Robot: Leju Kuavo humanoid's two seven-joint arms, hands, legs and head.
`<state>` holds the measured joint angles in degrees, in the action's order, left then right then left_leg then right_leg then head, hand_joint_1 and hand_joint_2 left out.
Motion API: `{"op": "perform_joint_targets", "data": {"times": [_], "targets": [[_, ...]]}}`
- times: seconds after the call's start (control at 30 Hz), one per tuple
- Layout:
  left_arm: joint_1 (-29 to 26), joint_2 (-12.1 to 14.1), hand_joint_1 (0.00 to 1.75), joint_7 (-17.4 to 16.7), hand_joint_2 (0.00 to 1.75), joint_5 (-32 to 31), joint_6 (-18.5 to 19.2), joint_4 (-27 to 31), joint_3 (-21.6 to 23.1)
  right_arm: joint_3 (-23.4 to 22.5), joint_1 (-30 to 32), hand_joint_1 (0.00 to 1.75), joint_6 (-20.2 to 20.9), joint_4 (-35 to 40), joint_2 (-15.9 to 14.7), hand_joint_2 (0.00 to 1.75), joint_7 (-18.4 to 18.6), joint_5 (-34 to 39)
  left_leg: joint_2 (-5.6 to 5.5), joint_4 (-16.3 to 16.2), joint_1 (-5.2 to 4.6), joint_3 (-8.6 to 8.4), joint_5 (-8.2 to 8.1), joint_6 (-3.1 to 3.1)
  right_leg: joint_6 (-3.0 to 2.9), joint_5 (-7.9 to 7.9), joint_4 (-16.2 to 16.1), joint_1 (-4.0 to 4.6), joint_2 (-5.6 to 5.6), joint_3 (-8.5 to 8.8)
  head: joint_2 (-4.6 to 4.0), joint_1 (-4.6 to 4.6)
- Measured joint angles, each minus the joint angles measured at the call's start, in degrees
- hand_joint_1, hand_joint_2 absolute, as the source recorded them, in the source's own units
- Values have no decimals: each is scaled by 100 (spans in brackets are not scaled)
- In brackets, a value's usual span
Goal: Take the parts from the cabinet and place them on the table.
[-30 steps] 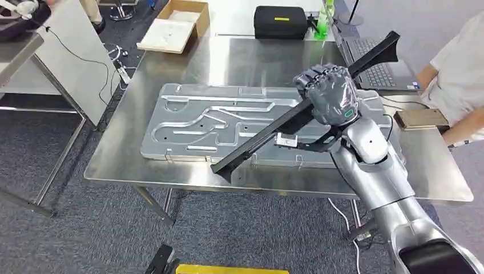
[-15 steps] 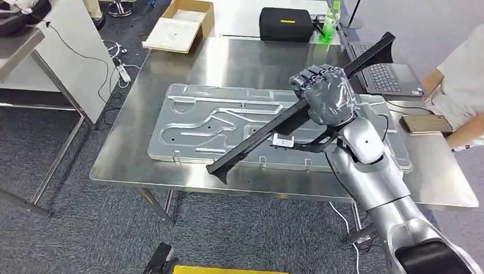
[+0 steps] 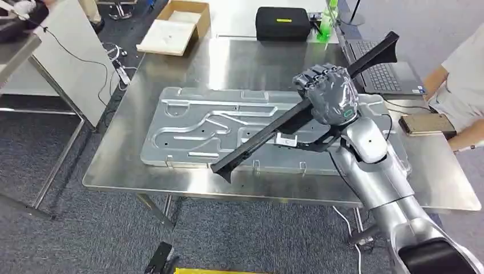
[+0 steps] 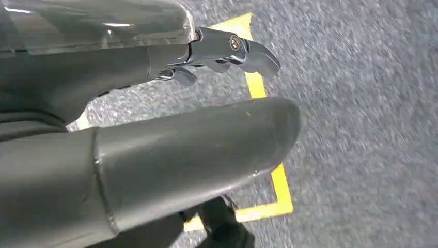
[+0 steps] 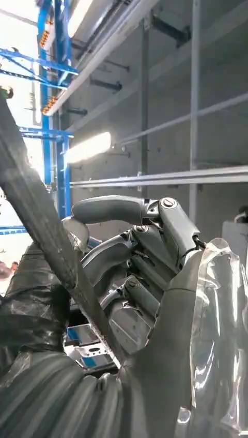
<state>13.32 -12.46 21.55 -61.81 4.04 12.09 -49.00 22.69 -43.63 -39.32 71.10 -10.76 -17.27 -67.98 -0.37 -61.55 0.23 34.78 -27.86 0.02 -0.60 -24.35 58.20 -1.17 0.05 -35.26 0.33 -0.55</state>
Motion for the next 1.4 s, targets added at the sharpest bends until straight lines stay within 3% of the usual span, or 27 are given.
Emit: {"op": "perform_joint_targets", "data": {"times": [0.07, 0.1, 0.13, 0.17, 0.2, 0.27, 0.33, 0.4, 0.5, 0.6, 0.63, 0.67, 0.7, 0.77, 0.8, 0.83, 0.93, 0.97, 1.0, 1.03, 1.1, 1.13, 1.17, 1.2, 1.3, 1.33, 1.4], "targets": [[-7, 0, 0, 0, 0, -2, 0, 0, 0, 0, -3, 175, 0, -2, 4, 175, -2, 0, 0, -932, 26, 492, -403, -45, -42, -25, 3, 10, -8, 26, 0, 0], [-18, 0, 0, 0, 0, -2, 0, 0, 0, 0, 2, 175, 0, -2, 5, 175, -2, 0, 0, -1316, 32, 727, -502, -66, -48, -42, 8, 13, -7, 36, 0, 2], [-28, 0, 0, 2, 0, -2, 0, 0, 0, 0, 7, 175, 0, -9, 2, 175, -2, 0, 1, -1499, 39, 872, -478, -76, -46, -59, 11, 15, -5, 48, 0, 0], [-34, 0, 0, 2, 0, -2, 0, 0, 0, 0, 11, 175, 0, -15, 5, 175, -2, 0, 2, -1398, 46, 873, -323, -81, -40, -79, 17, 13, -2, 70, 0, 0], [-34, 2, 0, 4, 0, -2, 0, 0, 0, 2, 13, 175, -2, -15, 4, 175, -2, 0, 3, -1023, 48, 743, -40, -76, -27, -110, 29, 9, 3, 97, 0, 2], [-30, 7, 0, 7, 0, 0, 0, 0, 0, 2, 10, 175, -2, -15, 2, 175, -4, 0, 6, 24, 48, 278, 531, -31, 17, -182, 51, 5, 3, 175, 0, 0], [-18, 7, 0, 9, 0, 0, 0, 0, 0, 0, 0, 175, -2, -17, 2, 175, -2, 0, -2, 296, 11, 129, 449, 25, 88, -227, 73, 42, 14, 180, 0, 4], [-29, 7, 0, 11, 0, -2, 0, 0, 0, 0, 3, 175, -4, -17, 5, 175, -4, 0, -6, 285, -16, 137, 428, 79, 152, -225, 26, 35, 10, 200, 0, 2], [-16, 7, 0, 15, 0, -2, 0, 0, 4, 2, -10, 175, -7, -15, 5, 175, -7, 2, -3, 412, 38, 31, 460, 195, 238, -344, 205, 6, 0, 159, 0, 7], [-6, 7, 0, 20, 0, 0, 0, 0, 7, 2, -7, 175, -7, -24, 0, 175, -7, 7, -3, 403, 26, 10, 417, 273, 292, -874, 1454, 2, 2, -549, 0, 4], [-8, 9, 0, 20, 0, 0, 0, 0, 7, 2, 10, 175, -4, -33, 0, 175, -7, 7, -4, 396, 23, 2, 399, 276, 300, -896, 1739, -2, 1, -757, 0, 2], [-10, 7, 0, 20, 0, 0, 0, 0, 7, 2, 21, 175, -4, -44, 0, 175, -7, 7, -8, 388, 23, -18, 375, 267, 304, -764, 1722, -8, 1, -811, 0, 4], [-14, 7, 0, 20, 0, 0, 0, 0, 9, 2, 22, 175, -4, -50, 0, 175, -7, 7, -11, 374, 24, -46, 346, 261, 301, -523, 1470, -11, 0, -739, 0, 4], [-12, -2, 0, 20, 0, 0, 0, 0, 13, 2, 2, 175, -4, -48, 0, 175, -7, 7, -15, 325, 25, -107, 262, 227, 263, 85, 502, -11, -3, -335, 0, 4], [-14, -4, 0, 22, 0, 0, 2, -2, 20, 2, -5, 175, -4, -50, 0, 175, -7, 7, -15, 313, 25, -121, 224, 201, 227, 129, 171, -3, -5, -197, 0, 4], [2, -7, 0, 22, 0, 0, 2, -2, 22, 2, -23, 175, -4, -52, 2, 175, -9, 7, -20, 279, -18, -105, 197, 161, 203, 57, 59, 41, -2, -137, 0, 7], [-3, -7, 0, 22, 0, 0, 2, 0, 24, 2, -22, 175, -4, -57, 2, 175, -11, 7, -10, 343, -2, -139, 185, 83, 127, 30, 90, 56, 19, -148, 0, 2], [-4, -4, 0, 22, 0, 0, 0, 0, 26, 2, -19, 175, -4, -53, 2, 175, -11, 7, -5, 287, -45, -166, 148, 46, 78, 55, 26, -18, 20, -85, 0, 0], [-3, -4, 0, 22, 0, 2, -11, 0, 26, 2, -24, 175, -4, -52, -2, 175, -15, 9, 2, 145, -27, -114, 85, 14, 57, 44, -3, -13, 12, -38, 0, 4], [2, -4, 0, 15, 0, 11, -40, 0, 26, 2, -42, 175, 0, -63, 0, 175, -13, 9, 2, -137, -13, 10, -81, -2, 5, 28, -6, -18, -5, -9, 0, -7], [-1, -4, 0, 4, 0, 61, -111, 0, 26, 2, -58, 175, 91, -87, 5, 175, 9, 52, 3, -1017, 15, 487, -482, -34, -24, -1, -3, -2, -4, 9, 0, -2], [-10, -4, 0, 15, 0, 72, -120, 0, 26, 2, -61, 175, 254, -118, 3, 175, 43, 159, 4, -1377, 21, 718, -570, -49, -27, -17, 2, 2, -4, 15, 0, -4], [-19, -4, 0, 33, 0, 90, -127, 0, 26, 2, -71, 175, 423, -162, 2, 175, 74, 280, 4, -1454, 25, 810, -505, -54, -23, -31, 10, 3, -1, 23, 0, -2], [-26, -2, 0, 59, 0, 109, -142, 0, 26, 2, -96, 175, 615, -229, 2, 175, 92, 434, 4, -1279, 29, 773, -317, -54, -17, -54, 24, 1, 1, 37, 0, -4], [-23, 9, 0, 98, 0, 118, -168, 0, 26, 2, -341, 175, 1259, -453, 2, 175, 107, 975, 8, 142, 37, 209, 481, 0, 46, -143, 88, -9, 12, 79, 0, -2], [-14, 9, 0, 105, 0, 118, -171, 0, 24, 2, -446, 175, 1384, -523, 0, 175, 107, 1104, 4, 231, 2, 129, 391, 10, 78, -163, 111, 32, 23, 61, 0, -4], [-25, 9, 0, 131, 0, 107, -199, 0, 24, 0, -632, 175, 1638, -656, -9, 175, 107, 1268, -4, 244, -4, 152, 399, 55, 134, -153, 95, 29, 25, 54, 0, 0]]}}
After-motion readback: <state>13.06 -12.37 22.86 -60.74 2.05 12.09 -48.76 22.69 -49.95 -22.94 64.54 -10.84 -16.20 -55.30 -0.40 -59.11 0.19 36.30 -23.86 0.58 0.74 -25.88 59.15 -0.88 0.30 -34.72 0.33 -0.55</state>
